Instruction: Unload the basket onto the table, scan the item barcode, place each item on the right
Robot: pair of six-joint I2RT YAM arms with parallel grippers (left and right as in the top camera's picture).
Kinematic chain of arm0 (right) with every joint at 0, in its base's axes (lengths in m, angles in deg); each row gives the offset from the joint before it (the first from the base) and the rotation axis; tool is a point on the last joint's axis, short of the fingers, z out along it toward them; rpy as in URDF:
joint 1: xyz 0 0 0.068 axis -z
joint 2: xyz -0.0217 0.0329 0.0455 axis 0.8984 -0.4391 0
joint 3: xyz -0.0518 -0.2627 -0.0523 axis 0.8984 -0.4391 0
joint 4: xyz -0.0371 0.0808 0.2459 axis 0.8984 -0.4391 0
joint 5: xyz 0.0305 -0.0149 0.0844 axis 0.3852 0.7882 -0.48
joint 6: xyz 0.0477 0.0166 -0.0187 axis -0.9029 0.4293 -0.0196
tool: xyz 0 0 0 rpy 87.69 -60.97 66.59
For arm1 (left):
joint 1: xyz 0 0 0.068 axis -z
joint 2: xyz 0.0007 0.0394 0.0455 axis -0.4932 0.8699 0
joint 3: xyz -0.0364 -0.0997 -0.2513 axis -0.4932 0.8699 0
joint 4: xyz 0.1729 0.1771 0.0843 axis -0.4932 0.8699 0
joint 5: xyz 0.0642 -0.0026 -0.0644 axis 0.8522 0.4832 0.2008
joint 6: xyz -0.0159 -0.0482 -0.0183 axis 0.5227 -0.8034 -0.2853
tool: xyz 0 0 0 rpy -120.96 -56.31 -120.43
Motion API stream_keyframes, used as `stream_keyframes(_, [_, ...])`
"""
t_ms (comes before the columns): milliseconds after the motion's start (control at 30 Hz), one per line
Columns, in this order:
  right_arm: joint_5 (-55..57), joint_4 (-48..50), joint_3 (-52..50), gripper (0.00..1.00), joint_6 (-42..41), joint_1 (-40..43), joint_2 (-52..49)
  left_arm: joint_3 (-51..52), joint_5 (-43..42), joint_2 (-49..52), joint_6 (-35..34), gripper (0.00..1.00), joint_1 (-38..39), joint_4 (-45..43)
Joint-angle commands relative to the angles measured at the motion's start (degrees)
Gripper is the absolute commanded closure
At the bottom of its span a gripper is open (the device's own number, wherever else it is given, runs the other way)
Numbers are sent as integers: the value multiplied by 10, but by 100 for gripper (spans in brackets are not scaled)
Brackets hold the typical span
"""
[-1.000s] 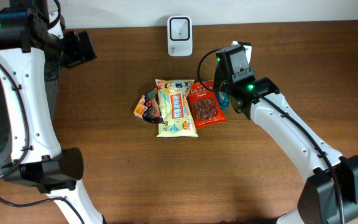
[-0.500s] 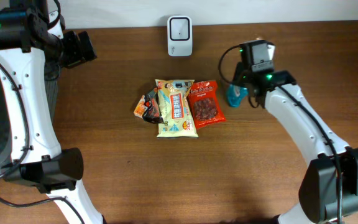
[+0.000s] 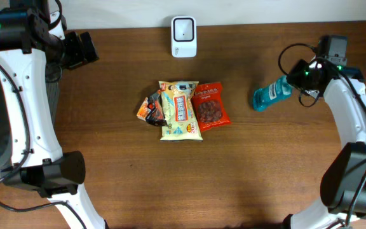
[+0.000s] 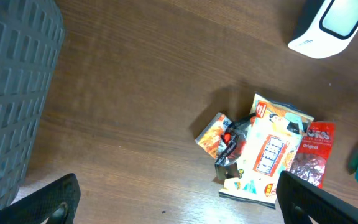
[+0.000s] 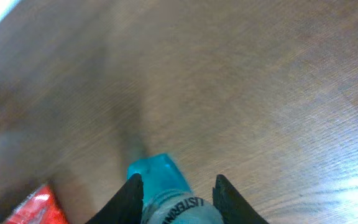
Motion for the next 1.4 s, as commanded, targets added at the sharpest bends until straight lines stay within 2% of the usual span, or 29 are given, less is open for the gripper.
stream_keyframes(0, [74, -37, -42, 61, 37, 10, -53, -2, -6, -3, 7, 1, -1, 0])
stream_keyframes(200, [77, -31, -51, 60, 51, 21, -56, -2, -6, -3, 7, 1, -1, 0])
stream_keyframes(267, [56, -42, -40, 48, 88, 20, -56, -2, -6, -3, 7, 1, -1, 0])
stream_keyframes(400, [15, -221, 97, 40, 99, 20, -35, -2, -6, -3, 7, 1, -1, 0])
stream_keyframes(467, [-15, -292, 125, 35, 106, 20, -9, -2, -6, -3, 7, 1, -1, 0])
stream_keyframes(533, [-25, -373, 115, 35, 117, 17, 19, -2, -6, -3, 7, 1, -1, 0])
stream_keyframes(633, [-36, -456, 51, 36, 192, -30, 24, -2, -6, -3, 7, 1, -1, 0])
stream_keyframes(733, [-27, -414, -20, 37, 210, -75, 23, -2, -6, -3, 7, 1, -1, 0])
stream_keyframes(833, [-8, -312, -97, 39, 201, -127, 23, -2, -6, -3, 7, 1, -1, 0])
stream_keyframes(900, [79, -285, -113, 38, 132, -134, 23, -2, -6, -3, 7, 1, -1, 0])
stream_keyframes(967, [127, -283, -117, 43, 125, -135, 23, -2, -6, -3, 7, 1, -1, 0])
stream_keyframes(1033, [113, -270, -128, 50, 125, -135, 22, -2, -6, -3, 7, 1, -1, 0])
stream_keyframes(1200, [83, -205, -197, 48, 125, -135, 22, -2, -5, -3, 7, 1, -1, 0])
stream_keyframes(1367, [81, -165, -202, 45, 139, -135, 22, -2, -6, -3, 7, 1, -1, 0])
